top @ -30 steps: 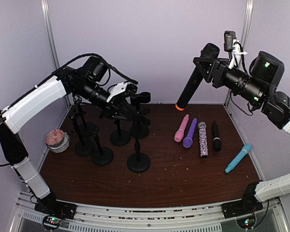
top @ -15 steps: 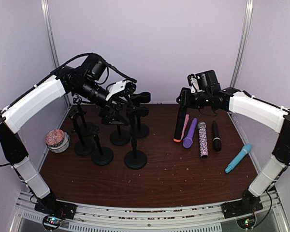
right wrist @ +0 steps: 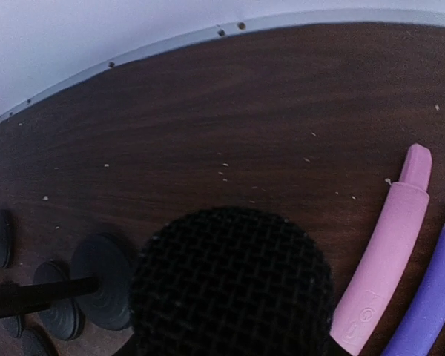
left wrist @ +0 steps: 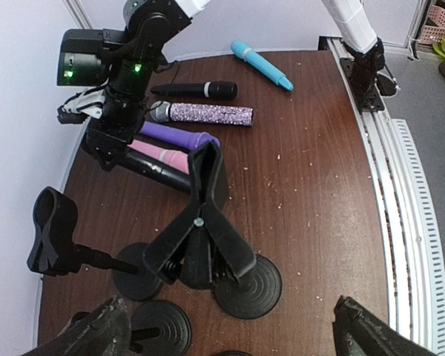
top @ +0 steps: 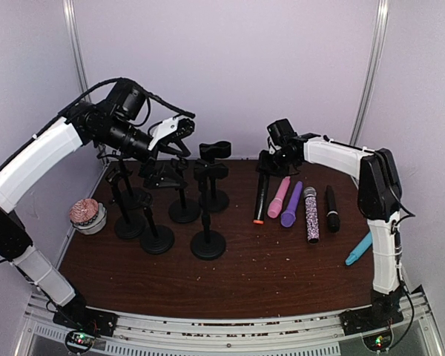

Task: Remove the microphone from the stand

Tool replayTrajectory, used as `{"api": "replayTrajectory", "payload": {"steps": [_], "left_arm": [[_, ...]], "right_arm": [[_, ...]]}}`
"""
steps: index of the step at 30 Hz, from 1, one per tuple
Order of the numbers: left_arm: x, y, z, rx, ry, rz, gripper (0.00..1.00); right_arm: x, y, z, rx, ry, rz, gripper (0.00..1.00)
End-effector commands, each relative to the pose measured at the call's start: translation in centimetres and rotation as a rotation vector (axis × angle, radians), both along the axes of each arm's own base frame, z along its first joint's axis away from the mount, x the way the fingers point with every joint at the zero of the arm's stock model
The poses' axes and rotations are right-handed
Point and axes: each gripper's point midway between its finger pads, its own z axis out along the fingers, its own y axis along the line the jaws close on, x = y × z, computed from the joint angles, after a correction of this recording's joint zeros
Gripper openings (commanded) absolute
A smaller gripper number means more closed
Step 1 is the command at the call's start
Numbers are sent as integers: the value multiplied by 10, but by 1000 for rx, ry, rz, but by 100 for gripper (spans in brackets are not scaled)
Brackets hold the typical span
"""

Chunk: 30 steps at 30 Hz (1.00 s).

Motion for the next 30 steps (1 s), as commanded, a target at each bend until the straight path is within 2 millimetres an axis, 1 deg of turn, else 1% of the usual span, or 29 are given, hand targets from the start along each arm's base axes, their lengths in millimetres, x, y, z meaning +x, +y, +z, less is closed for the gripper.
{"api": "replayTrajectory", "payload": {"steps": [1,5,7,10,14,16,20,22,25,27,29,30], "left_arm": [[10,7,1,-14,22,73,98],[12,13,3,-23,36,96,98],[13,16,4,-25,39,106,98],[12,18,5,-28,38,111,98],[11,20,6,-30,37,117,98],[12,21,7,-30,36,123,98],[13,24,7,-29,37,134,98],[13,25,6,-27,38,139,98],[15,27,6,-33,33,152,98],[16,28,7,-35,30,158,98],[16,29,6,-35,36,163,98],[16,30,6,-36,38,166,98]], "right_arm": [[10,-28,-8,-22,54,-98,24],[12,-38,-23,-77,92,-114,37],[12,-41,-31,-99,109,-112,48],[11,-44,-38,-121,122,-111,59],[10,-46,-42,-132,128,-117,66],[10,-46,-41,-128,126,-119,68],[10,-46,-36,-126,118,-118,67],[9,-46,-30,-127,107,-114,65],[6,-44,-19,-121,81,-101,58],[0,-35,-9,-104,61,-75,55],[-12,-19,5,-59,30,-31,54],[-26,-9,12,-23,17,6,55]]}}
